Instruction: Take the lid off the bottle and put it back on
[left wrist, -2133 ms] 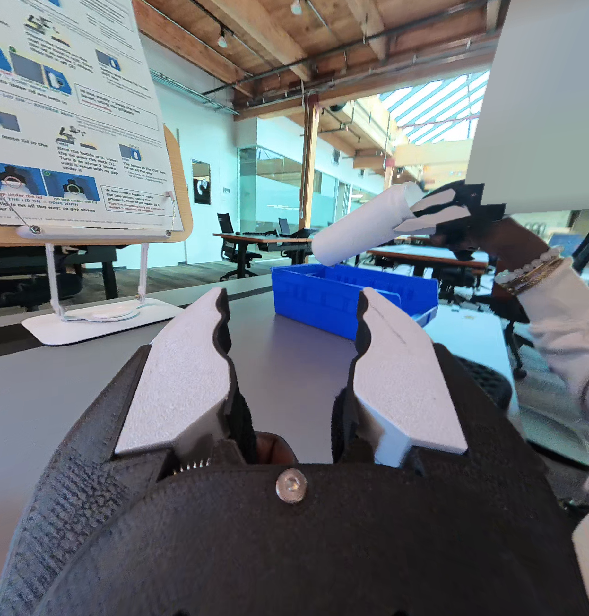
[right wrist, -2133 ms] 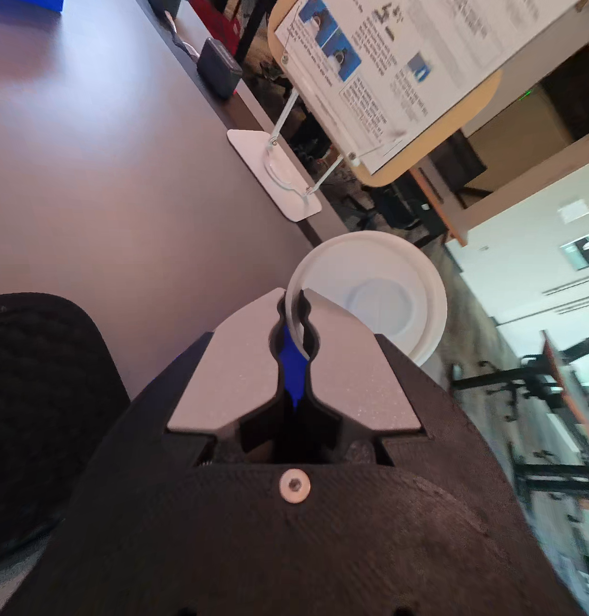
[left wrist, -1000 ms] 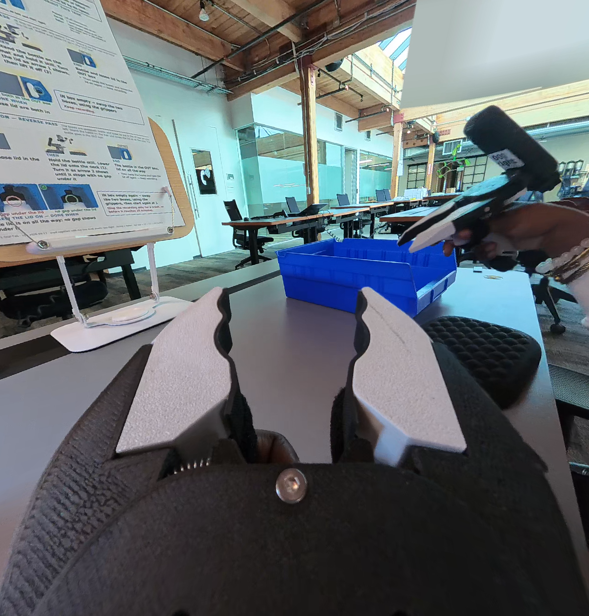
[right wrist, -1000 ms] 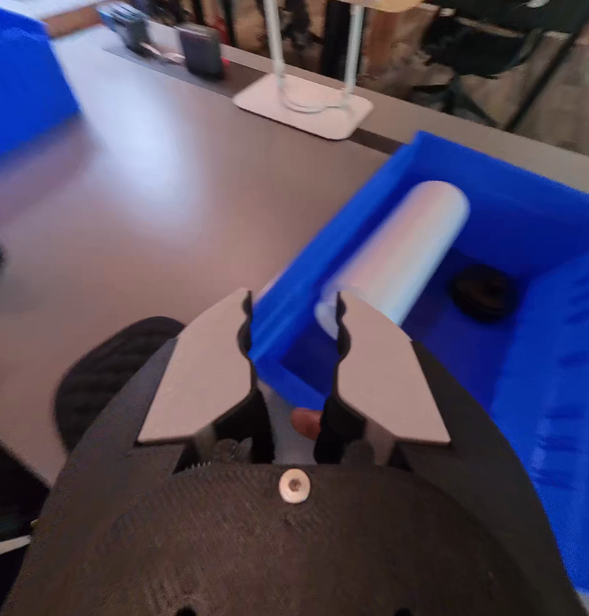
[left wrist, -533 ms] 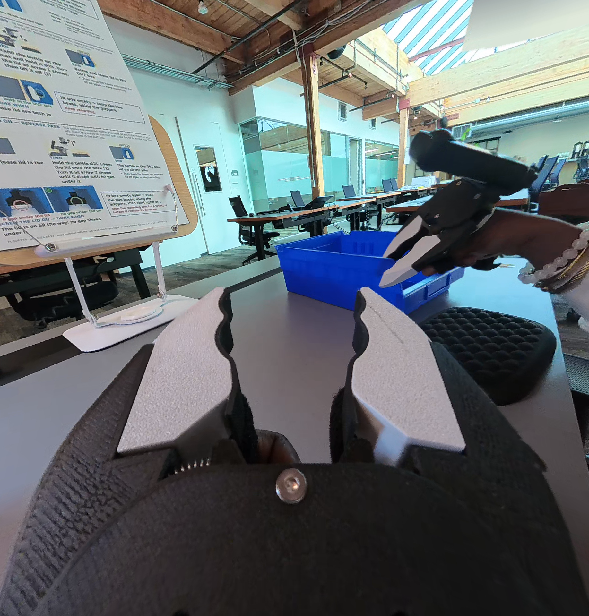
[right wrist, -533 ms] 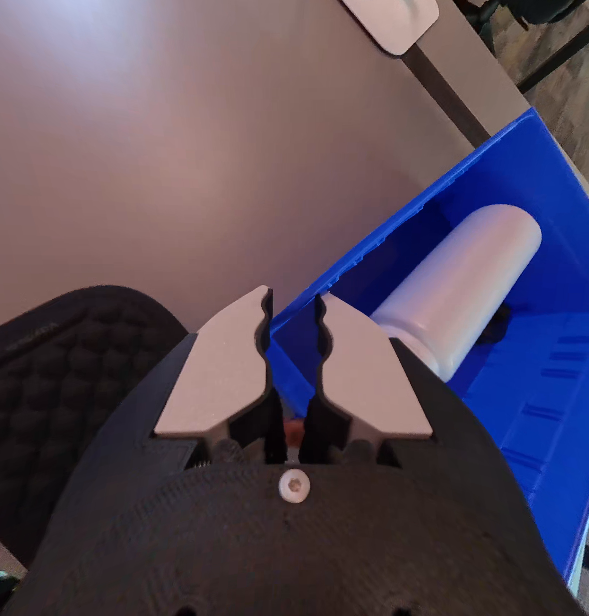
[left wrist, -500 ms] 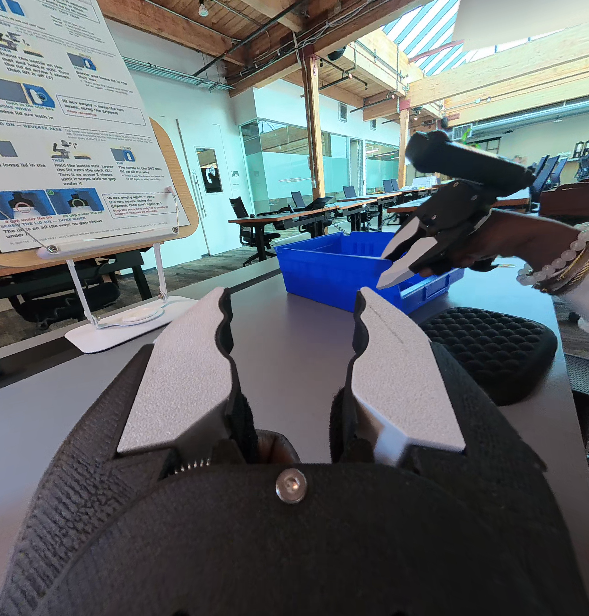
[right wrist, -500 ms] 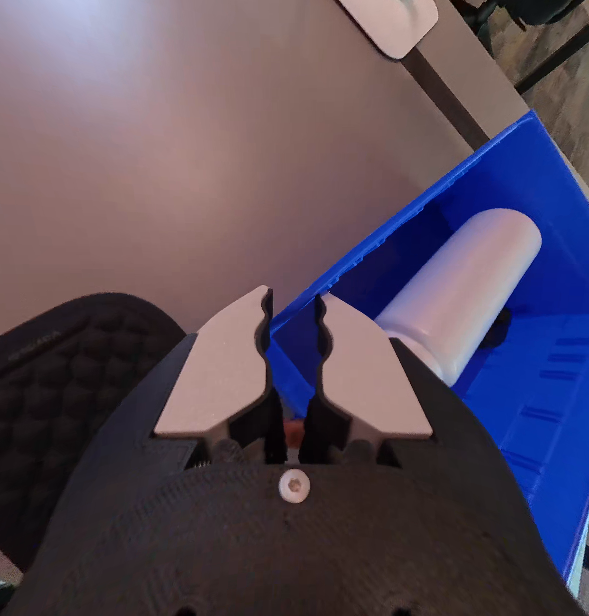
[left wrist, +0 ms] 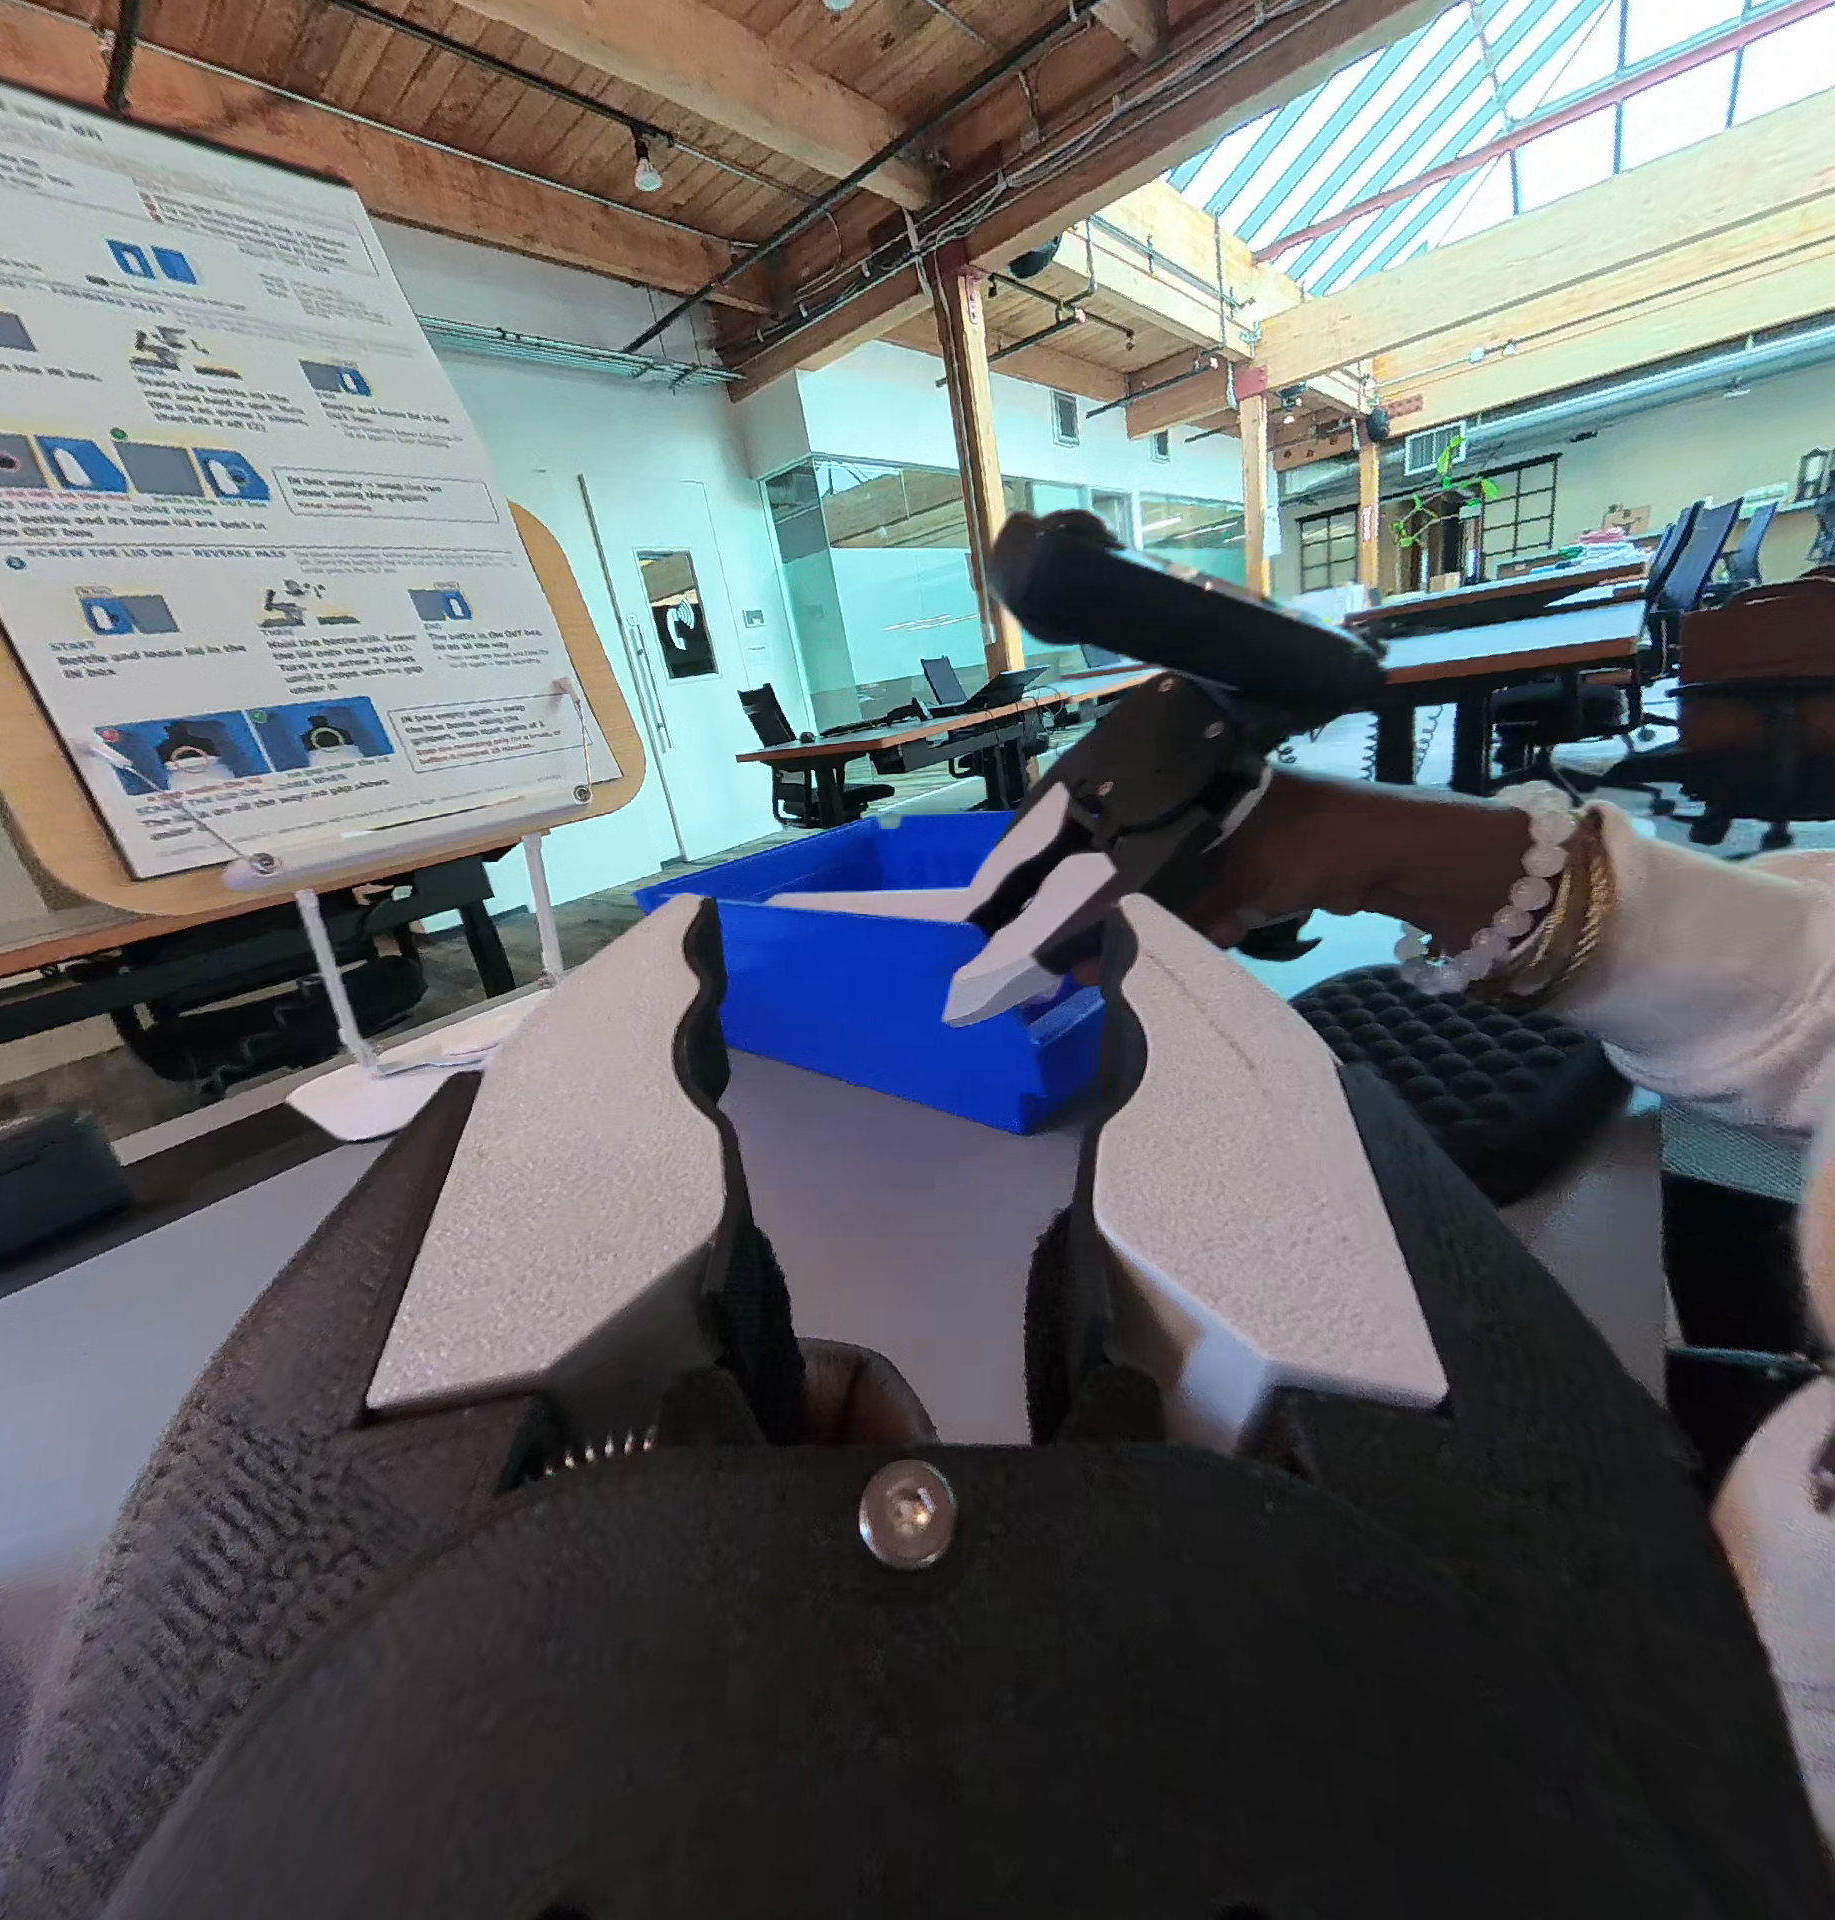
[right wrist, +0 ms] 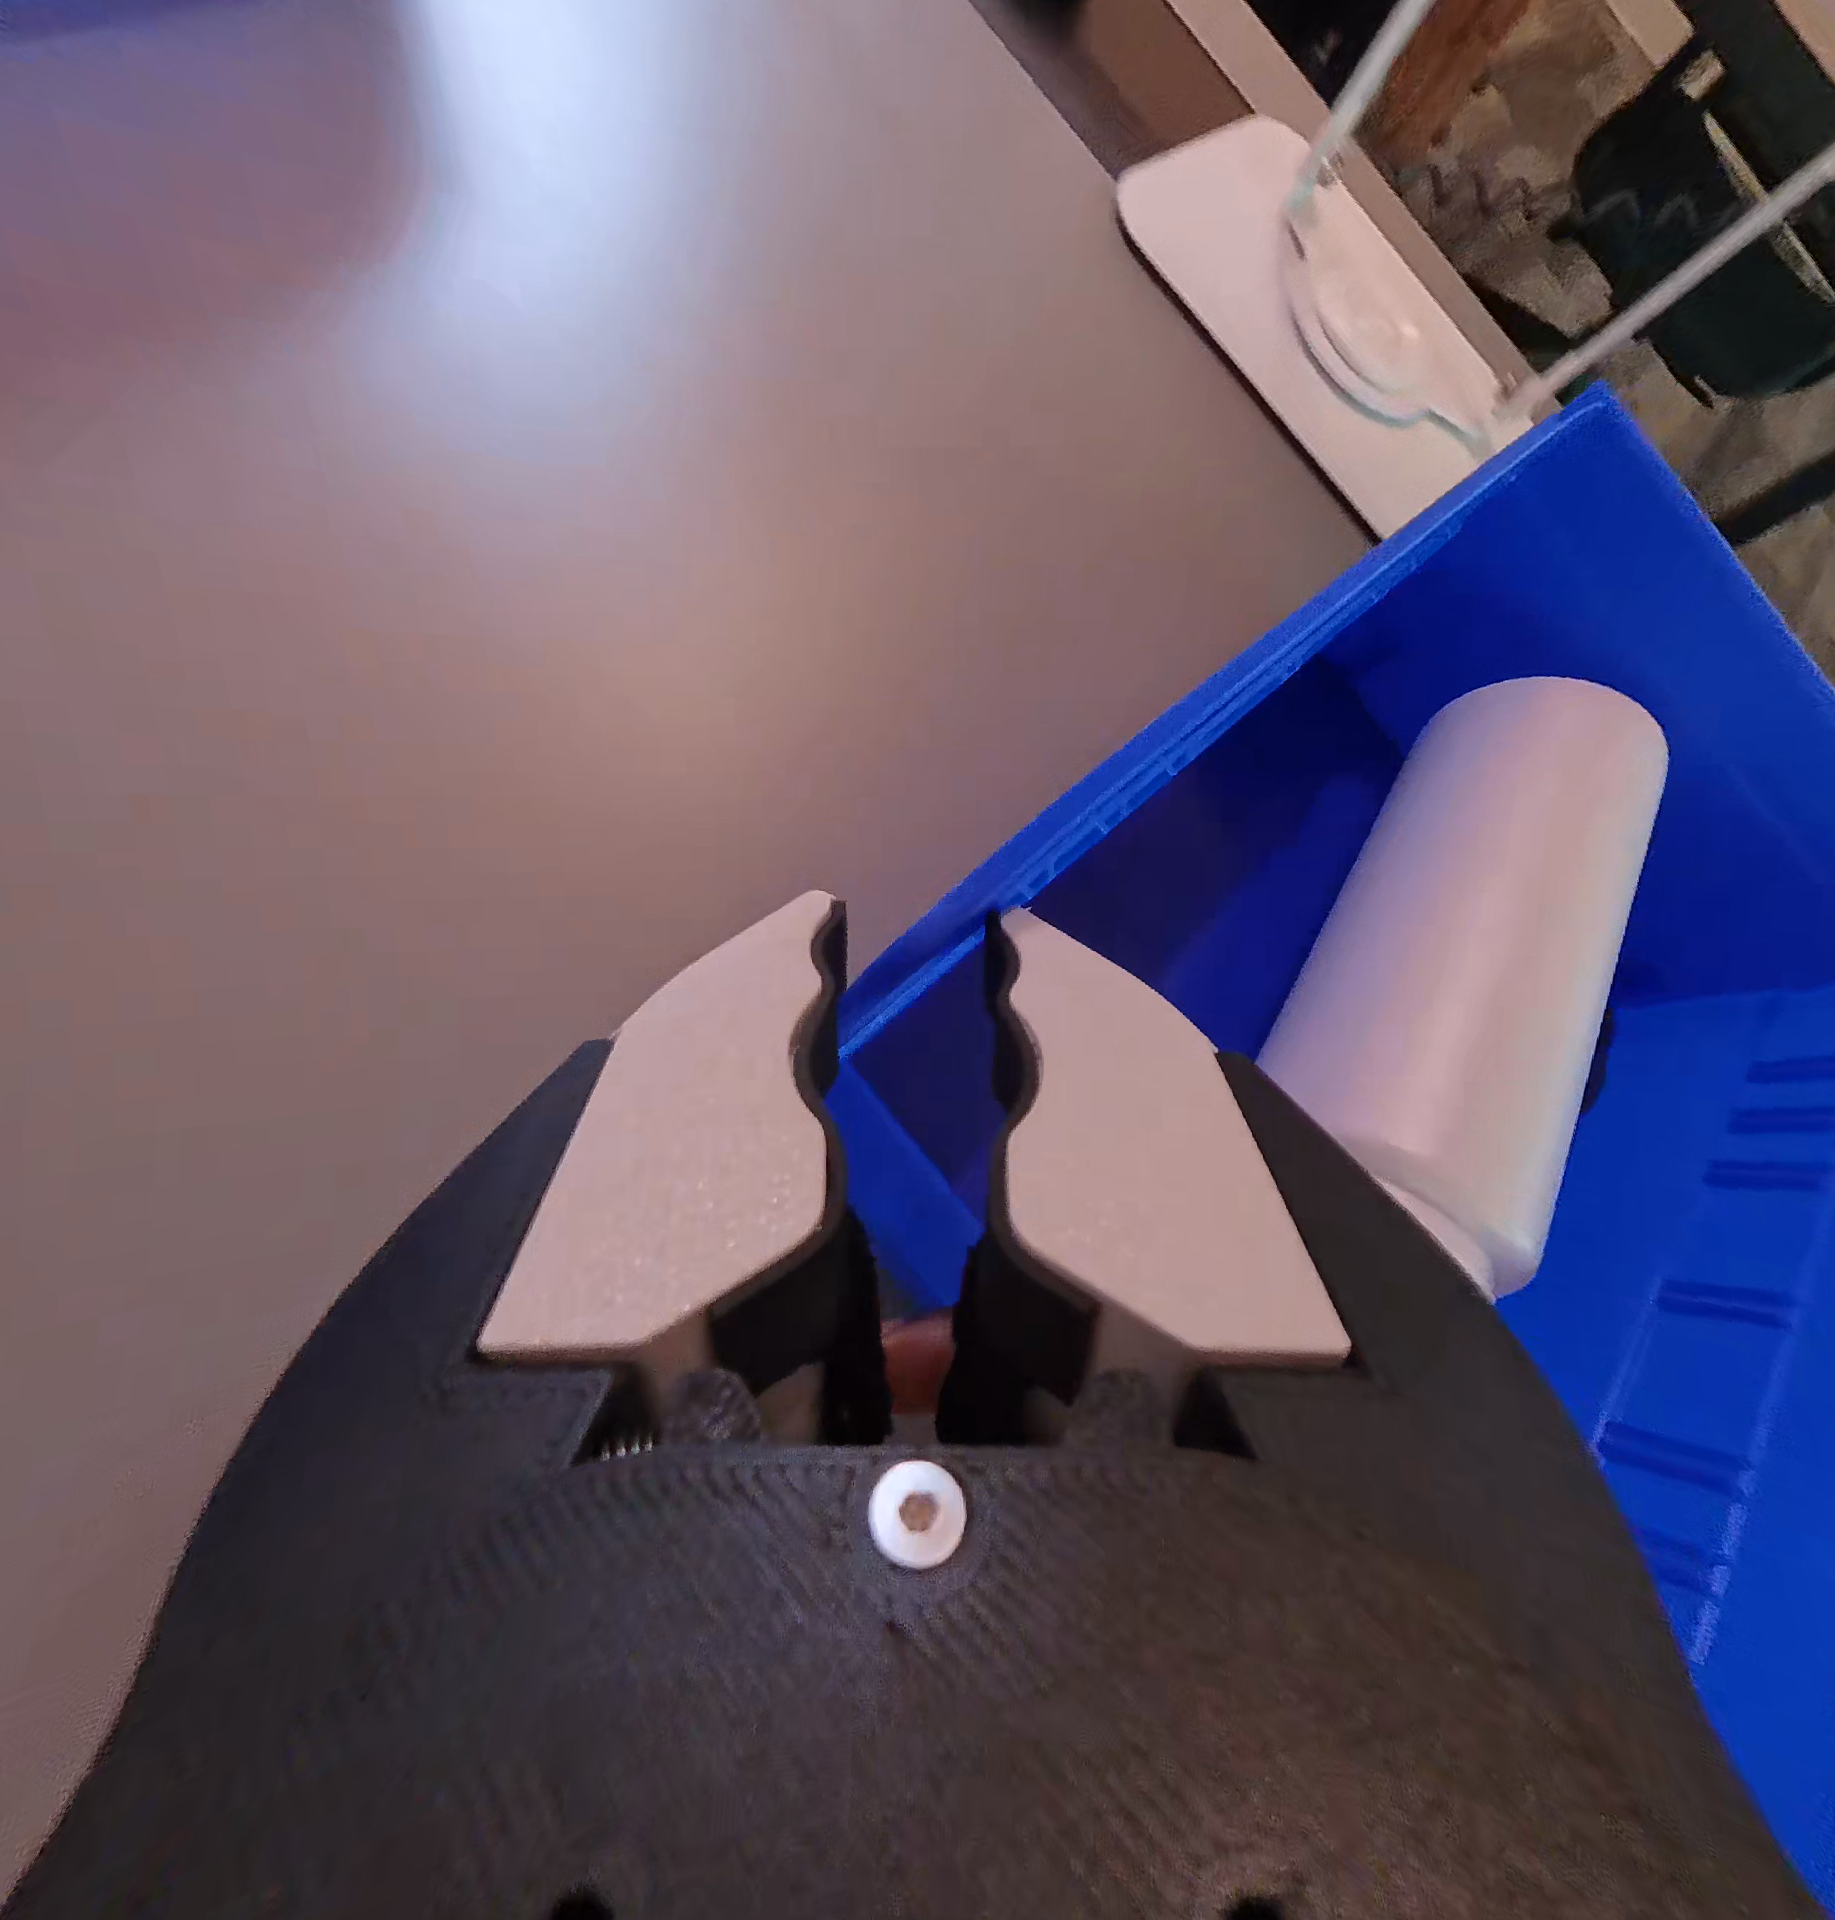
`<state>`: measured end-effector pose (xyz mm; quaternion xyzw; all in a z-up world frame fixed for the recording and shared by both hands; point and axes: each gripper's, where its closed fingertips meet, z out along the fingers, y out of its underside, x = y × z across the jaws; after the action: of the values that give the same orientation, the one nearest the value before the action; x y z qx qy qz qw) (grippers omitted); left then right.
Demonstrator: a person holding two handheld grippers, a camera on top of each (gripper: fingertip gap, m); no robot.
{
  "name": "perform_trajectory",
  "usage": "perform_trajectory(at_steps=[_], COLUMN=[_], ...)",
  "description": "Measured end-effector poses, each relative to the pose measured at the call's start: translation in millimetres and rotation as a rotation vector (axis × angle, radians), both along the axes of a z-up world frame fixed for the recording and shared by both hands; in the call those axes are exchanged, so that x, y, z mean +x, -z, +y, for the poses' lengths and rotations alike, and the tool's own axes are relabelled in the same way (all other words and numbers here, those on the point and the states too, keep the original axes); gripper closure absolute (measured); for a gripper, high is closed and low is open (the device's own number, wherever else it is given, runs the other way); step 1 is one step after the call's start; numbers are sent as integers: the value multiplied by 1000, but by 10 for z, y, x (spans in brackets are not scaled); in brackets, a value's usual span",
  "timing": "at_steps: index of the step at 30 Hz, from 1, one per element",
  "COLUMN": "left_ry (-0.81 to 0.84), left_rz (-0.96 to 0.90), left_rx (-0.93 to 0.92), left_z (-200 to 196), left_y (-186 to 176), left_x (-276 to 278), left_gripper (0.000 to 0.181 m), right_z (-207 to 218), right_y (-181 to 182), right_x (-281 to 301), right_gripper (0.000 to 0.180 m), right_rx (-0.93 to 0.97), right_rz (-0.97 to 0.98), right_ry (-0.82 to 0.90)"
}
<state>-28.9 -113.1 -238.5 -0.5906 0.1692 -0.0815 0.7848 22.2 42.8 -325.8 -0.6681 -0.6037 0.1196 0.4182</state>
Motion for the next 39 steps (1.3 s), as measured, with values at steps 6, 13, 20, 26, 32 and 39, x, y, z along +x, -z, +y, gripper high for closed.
perform_trajectory(at_steps=[6,13,20,26,32,39], left_ry=[-109,-418,-558,-564,-453,-287], left_rz=[77,312,637,982,1069,1015], left_rx=[9,-132,-600,-796,-893,-975], left_z=[-467,-1089,-1514,-1496,-1423,-1336], left_y=[-66,96,780,1104,1268,1345], left_x=[-269,-1145,-2129,-2525,-2652,-2711], left_gripper=[111,111,112,114,112,119], right_z=[-355,-788,-1147,-1406,-1631,-1824], right_y=[-3,-8,-15,-22,2,-8], right_x=[-598,-1223,-1678,-1994,-2248,-2396], right_gripper=[154,152,150,149,138,144], right_rx=[16,27,12,-26,-7,-6], right_rz=[12,26,53,94,101,146], right_ry=[-114,-246,-352,-394,-491,-665])
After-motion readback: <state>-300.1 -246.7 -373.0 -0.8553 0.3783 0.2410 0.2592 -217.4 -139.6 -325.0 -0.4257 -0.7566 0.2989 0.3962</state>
